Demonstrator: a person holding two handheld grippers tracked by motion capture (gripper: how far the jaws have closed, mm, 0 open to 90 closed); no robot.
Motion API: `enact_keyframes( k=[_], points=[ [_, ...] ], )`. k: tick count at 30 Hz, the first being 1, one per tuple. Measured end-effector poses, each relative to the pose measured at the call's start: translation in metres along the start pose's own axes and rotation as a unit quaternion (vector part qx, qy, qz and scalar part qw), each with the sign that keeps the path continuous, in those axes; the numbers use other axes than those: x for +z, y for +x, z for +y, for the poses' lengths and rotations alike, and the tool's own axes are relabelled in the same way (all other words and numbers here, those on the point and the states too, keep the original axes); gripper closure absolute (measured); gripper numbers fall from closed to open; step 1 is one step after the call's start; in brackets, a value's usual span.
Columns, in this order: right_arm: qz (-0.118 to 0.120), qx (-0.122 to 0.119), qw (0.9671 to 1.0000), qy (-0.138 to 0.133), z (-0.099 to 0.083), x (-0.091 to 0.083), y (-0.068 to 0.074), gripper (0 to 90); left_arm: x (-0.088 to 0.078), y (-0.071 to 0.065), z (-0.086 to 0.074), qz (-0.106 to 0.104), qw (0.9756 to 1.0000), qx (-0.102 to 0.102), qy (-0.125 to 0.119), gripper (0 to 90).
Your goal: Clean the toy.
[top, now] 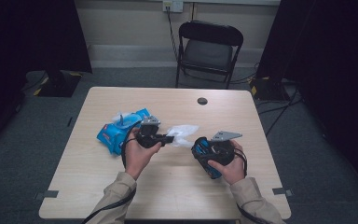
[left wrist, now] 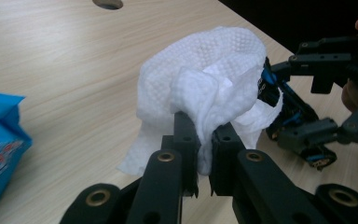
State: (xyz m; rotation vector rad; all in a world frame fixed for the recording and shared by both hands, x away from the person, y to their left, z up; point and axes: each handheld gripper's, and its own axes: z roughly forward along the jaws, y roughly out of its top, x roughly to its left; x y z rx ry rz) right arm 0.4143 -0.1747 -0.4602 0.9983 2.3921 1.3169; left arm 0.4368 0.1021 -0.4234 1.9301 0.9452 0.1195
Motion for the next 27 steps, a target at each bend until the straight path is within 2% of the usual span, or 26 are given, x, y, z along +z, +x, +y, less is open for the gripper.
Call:
enact_keyframes(
  k=[3, 4, 9, 13, 27],
  points=[
    [0.011, -0.006, 0.9999, -0.007, 0.003, 0.000, 0.006, 25.6, 0.014, -0.006, 0.007, -0.009, 0.9999, 0.000, 0.007, 83.9],
    [0.011, -0.006, 0.9999, -0.007, 0.003, 0.000, 0.006, 25.6, 0.014, -0.006, 0.007, -0.009, 0.9999, 0.000, 0.007, 83.9],
    [0.027, -0.009, 0.9995, -0.013, 0.007, 0.001, 0.012, 25.6, 0.037, -0.019, 0.010, -0.044, 0.9987, 0.006, 0.024, 83.8],
    [0.026, -0.005, 0.9996, -0.013, 0.005, 0.001, 0.010, 25.5, 0.043, -0.021, 0.007, -0.054, 0.9982, 0.007, 0.026, 83.9],
    [0.021, 0.004, 0.9997, -0.009, 0.004, 0.002, 0.006, 25.5, 0.038, -0.024, 0.003, -0.053, 0.9975, 0.036, 0.030, 84.0]
  ],
)
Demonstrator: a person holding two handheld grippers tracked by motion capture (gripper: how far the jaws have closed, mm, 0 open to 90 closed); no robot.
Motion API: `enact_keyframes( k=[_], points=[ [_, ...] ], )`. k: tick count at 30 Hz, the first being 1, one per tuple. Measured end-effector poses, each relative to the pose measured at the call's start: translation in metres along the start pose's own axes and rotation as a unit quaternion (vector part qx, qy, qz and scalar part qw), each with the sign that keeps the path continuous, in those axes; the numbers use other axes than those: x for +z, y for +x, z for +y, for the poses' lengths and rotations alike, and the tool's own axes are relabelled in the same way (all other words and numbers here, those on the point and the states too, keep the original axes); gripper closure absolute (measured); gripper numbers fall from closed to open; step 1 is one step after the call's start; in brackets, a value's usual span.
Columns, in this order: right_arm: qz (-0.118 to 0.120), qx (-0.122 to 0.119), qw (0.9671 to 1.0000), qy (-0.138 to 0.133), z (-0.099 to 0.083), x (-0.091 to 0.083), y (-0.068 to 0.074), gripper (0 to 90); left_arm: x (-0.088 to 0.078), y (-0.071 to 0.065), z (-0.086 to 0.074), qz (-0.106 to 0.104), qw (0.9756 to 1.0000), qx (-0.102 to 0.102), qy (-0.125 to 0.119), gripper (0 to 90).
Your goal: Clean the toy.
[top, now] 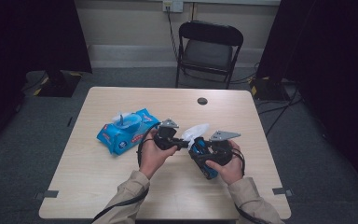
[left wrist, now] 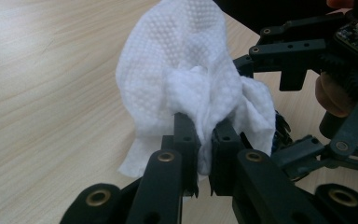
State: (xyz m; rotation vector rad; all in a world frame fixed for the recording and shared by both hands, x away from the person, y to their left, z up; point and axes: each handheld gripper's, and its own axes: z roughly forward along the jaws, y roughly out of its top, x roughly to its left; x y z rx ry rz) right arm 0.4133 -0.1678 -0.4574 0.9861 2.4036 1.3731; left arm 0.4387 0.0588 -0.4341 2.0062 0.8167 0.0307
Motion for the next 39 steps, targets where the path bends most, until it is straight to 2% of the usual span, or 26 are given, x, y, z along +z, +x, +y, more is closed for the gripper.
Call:
enact_keyframes(
  k=[8, 10, 21, 24, 26, 28, 32, 35, 39],
  points=[
    [-0.003, 0.002, 1.0000, 0.000, 0.000, 0.001, -0.002, 25.5, -0.008, 0.000, -0.001, 0.000, 1.0000, 0.008, 0.005, 84.0],
    [-0.003, 0.010, 0.9999, -0.004, 0.000, -0.001, -0.005, 25.6, -0.009, -0.001, -0.002, -0.008, 0.9998, 0.012, 0.011, 84.0],
    [-0.010, 0.019, 0.9997, -0.014, 0.001, -0.006, -0.012, 25.5, -0.015, -0.005, -0.011, -0.022, 0.9993, 0.021, 0.022, 84.1],
    [-0.009, 0.019, 0.9997, -0.015, 0.001, -0.007, -0.012, 25.5, -0.019, -0.002, -0.010, -0.018, 0.9997, 0.013, 0.009, 84.1],
    [-0.007, 0.018, 0.9997, -0.016, 0.002, -0.007, -0.011, 25.5, -0.023, 0.002, -0.008, -0.015, 0.9999, -0.001, -0.003, 84.0],
    [-0.002, 0.016, 0.9997, -0.015, 0.002, -0.007, -0.010, 25.6, -0.026, 0.006, -0.005, -0.007, 0.9997, -0.016, -0.016, 84.0],
    [0.002, 0.013, 0.9997, -0.019, 0.004, -0.008, -0.007, 25.5, -0.025, 0.011, 0.005, 0.004, 0.9991, -0.029, -0.030, 83.9],
    [0.009, 0.007, 0.9998, -0.019, 0.005, -0.008, -0.003, 25.5, -0.020, 0.011, 0.012, 0.007, 0.9989, -0.031, -0.033, 83.8],
    [0.016, 0.000, 0.9997, -0.017, 0.006, -0.006, 0.001, 25.5, -0.009, 0.004, 0.017, -0.009, 0.9992, -0.028, -0.029, 83.7]
  ],
)
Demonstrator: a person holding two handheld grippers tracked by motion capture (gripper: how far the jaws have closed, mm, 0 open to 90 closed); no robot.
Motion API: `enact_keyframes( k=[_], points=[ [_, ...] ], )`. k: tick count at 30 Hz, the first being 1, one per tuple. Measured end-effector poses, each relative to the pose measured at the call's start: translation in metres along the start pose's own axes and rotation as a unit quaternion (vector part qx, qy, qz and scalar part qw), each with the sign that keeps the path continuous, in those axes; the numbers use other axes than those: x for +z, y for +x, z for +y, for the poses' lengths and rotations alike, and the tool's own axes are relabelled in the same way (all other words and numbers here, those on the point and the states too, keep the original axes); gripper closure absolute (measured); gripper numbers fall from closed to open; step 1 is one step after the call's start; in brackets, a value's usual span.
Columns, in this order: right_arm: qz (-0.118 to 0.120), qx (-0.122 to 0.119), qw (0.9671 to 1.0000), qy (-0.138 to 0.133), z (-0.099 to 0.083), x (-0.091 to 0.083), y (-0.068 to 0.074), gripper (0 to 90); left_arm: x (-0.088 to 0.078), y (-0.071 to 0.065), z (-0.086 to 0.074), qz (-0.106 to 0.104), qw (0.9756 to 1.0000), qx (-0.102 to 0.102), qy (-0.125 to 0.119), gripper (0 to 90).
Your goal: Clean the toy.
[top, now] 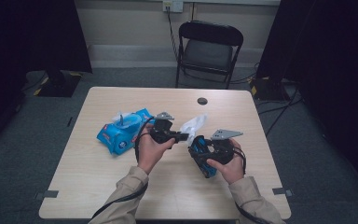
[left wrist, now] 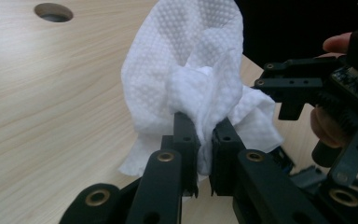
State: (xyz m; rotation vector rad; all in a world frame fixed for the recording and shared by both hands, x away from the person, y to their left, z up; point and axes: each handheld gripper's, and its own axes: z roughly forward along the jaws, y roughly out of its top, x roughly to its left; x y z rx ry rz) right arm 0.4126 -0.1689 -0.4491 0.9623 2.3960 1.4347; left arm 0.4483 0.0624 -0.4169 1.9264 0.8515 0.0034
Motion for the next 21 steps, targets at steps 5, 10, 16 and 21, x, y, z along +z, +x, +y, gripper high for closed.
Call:
enact_keyframes(
  k=[5, 10, 16, 21],
  points=[
    [0.000, -0.006, 1.0000, -0.001, 0.003, -0.002, 0.003, 25.5, 0.007, -0.003, 0.000, -0.006, 1.0000, 0.003, 0.003, 83.6],
    [-0.001, -0.005, 1.0000, -0.005, 0.003, -0.003, 0.002, 25.5, 0.004, -0.005, 0.000, -0.006, 0.9999, 0.010, 0.000, 83.7],
    [-0.004, -0.004, 1.0000, -0.007, 0.003, -0.003, 0.000, 25.5, -0.001, -0.004, -0.002, -0.009, 0.9999, 0.011, 0.003, 83.7],
    [-0.008, -0.001, 0.9999, -0.008, 0.003, -0.005, -0.002, 25.5, -0.004, -0.007, -0.004, -0.014, 0.9997, 0.021, 0.002, 83.7]
  ],
)
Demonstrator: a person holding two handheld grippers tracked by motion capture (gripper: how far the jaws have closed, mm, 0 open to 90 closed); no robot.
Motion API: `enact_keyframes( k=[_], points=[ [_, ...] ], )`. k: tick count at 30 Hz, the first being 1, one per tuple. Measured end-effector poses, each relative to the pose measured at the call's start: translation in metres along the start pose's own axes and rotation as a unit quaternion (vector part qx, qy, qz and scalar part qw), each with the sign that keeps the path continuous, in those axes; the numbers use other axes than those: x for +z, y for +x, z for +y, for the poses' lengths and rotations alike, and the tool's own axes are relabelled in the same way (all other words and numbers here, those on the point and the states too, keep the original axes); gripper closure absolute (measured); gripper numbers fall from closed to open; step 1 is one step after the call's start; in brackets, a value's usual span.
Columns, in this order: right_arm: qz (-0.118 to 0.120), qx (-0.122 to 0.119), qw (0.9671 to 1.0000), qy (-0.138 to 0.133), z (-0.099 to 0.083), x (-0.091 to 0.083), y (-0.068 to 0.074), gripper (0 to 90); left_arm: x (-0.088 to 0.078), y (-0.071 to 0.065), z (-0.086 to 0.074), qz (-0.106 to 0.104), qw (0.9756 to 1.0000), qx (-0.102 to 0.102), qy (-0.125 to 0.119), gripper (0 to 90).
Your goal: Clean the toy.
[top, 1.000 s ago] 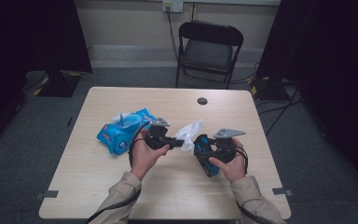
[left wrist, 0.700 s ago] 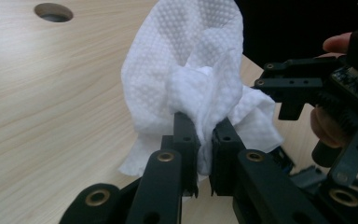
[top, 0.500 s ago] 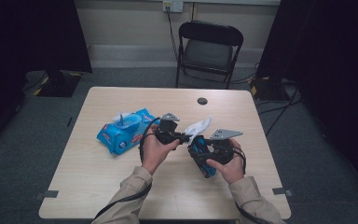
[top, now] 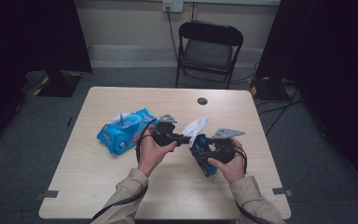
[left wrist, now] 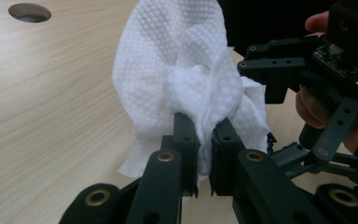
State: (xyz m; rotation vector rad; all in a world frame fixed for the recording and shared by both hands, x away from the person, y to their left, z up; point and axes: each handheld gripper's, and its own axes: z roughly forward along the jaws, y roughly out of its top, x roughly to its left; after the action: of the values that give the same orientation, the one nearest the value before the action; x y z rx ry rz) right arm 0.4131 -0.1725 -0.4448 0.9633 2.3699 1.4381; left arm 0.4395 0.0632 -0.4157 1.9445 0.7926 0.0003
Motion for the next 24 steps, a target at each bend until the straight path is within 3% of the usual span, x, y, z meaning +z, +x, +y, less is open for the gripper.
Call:
enact_keyframes(
  k=[16, 20, 24],
  points=[
    [-0.018, 0.012, 0.9998, -0.006, -0.001, -0.004, -0.008, 25.5, -0.006, -0.007, -0.013, -0.017, 0.9996, 0.012, 0.020, 83.7],
    [-0.017, 0.016, 0.9997, -0.011, -0.001, -0.005, -0.009, 25.5, -0.009, -0.006, -0.014, -0.015, 0.9997, 0.011, 0.017, 83.7],
    [-0.016, 0.018, 0.9996, -0.012, -0.001, -0.006, -0.011, 25.5, -0.018, -0.002, -0.010, -0.009, 0.9999, -0.003, -0.005, 83.6]
  ],
)
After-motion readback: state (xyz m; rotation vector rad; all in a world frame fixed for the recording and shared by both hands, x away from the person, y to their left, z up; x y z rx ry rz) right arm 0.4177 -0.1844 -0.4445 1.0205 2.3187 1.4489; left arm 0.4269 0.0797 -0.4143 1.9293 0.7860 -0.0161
